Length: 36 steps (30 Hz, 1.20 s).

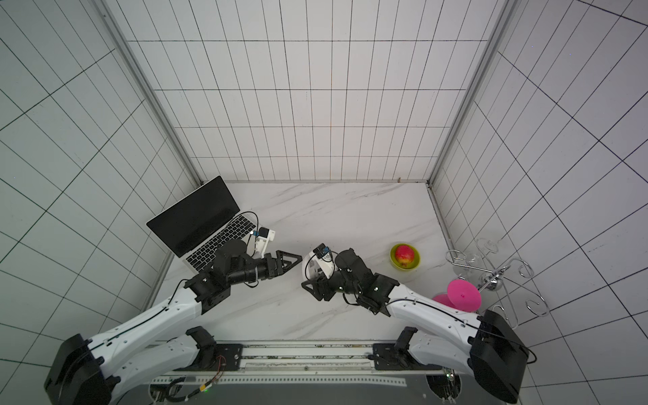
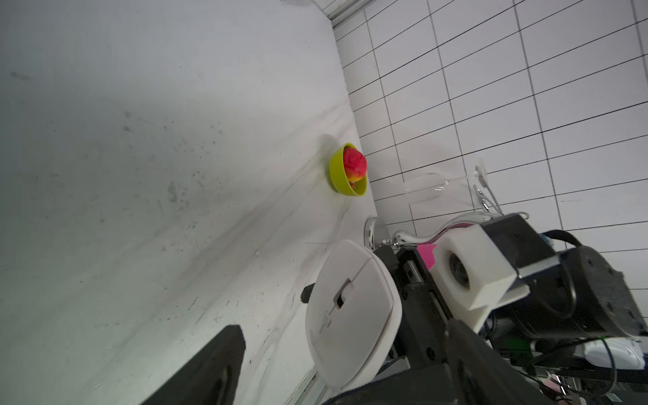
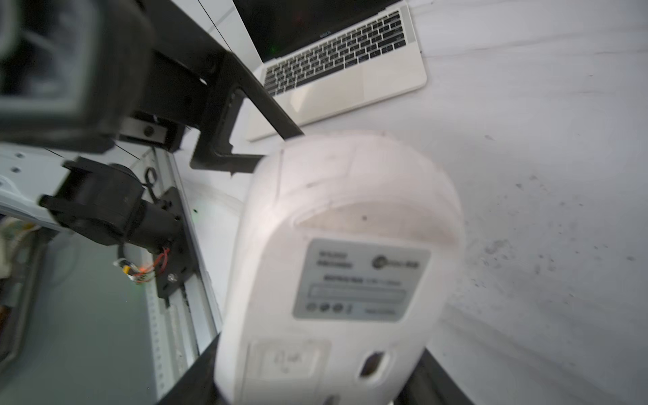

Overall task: Insert the wireless mouse receiver into the laptop
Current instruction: Pick up the mouse from the center of the board.

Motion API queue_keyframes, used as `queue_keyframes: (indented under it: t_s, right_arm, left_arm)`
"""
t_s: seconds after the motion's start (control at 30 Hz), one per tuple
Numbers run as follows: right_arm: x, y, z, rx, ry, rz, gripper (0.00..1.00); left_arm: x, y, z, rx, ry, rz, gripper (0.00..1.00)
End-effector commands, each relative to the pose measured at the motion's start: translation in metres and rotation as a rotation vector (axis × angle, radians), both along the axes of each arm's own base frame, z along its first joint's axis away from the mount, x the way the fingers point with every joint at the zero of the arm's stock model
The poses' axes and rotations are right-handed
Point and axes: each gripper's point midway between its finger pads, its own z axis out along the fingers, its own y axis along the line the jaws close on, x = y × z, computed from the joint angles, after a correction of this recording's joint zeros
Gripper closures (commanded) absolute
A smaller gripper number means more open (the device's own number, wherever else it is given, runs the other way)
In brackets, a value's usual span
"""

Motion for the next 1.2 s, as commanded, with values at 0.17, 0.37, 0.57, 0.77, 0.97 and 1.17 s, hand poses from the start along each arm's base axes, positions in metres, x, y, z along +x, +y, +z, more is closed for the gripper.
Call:
queue_keyframes:
  t_s: [0.17,0.37,0.57,0.77,0.97,1.17]
  right_arm:
    - [0.001,-0.016,-0.017,-0.241,-0.238,0.05,0.75]
    - [-0.007,-0.013,-0.02,-0.297,-0.334,0.084,0.73]
    - [-0.014,-0.007,-0.023,-0.333,-0.392,0.12,0.73]
    - [-0.014,-0.005,-0.026,-0.368,-0.427,0.117,0.71]
    - [-0.011,-0.005,-0.028,-0.393,-0.446,0.104,0.71]
    - [-0.008,-0.009,-0.033,-0.426,-0.445,0.078,0.63]
  left_arm:
    - [-0.026,-0.013,-0.015,0.049,0.127,-0.215,0.28]
    - [-0.027,-0.027,-0.018,-0.002,0.174,-0.268,0.43]
    - [-0.029,-0.035,-0.032,0.001,0.224,-0.304,0.5]
    - [-0.035,-0.043,-0.039,0.012,0.25,-0.342,0.54]
    - [-0.041,-0.046,-0.054,0.039,0.282,-0.359,0.7]
    - [-0.04,-0.046,-0.064,0.062,0.294,-0.347,0.85]
